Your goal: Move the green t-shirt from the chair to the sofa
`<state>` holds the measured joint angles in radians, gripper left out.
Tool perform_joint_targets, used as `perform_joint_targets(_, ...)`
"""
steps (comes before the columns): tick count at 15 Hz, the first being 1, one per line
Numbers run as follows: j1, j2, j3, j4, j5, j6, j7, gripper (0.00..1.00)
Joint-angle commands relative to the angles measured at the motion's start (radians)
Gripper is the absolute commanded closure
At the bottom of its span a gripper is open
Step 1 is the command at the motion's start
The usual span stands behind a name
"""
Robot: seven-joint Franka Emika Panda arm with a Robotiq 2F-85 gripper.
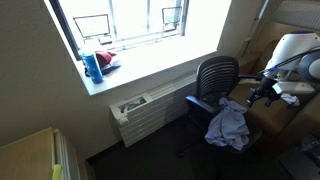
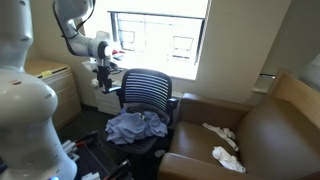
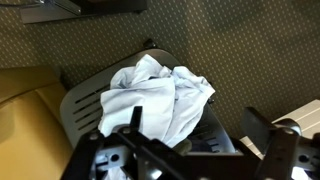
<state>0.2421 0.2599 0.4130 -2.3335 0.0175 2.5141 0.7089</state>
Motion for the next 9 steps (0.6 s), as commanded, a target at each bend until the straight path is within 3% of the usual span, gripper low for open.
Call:
perform_joint_targets(1,0.061,0.03,-0.065,0.036,0.037,-0.004,-0.044,0.0)
perform_joint_targets(2,0.061,0.058,-0.068,0.06,0.042,-0.007,-0.056,0.0)
perform_joint_targets(5,0.149,0.105,-0.17,0.049,-0.012,0.13,0.139,0.0)
perform_joint_targets(7,0.244,0.193,-0.257,0.065,-0.102,0.287,0.296,0.0)
perform_joint_targets(9,0.386,0.296,-0.389,0.105,-0.193,0.434,0.468,0.0)
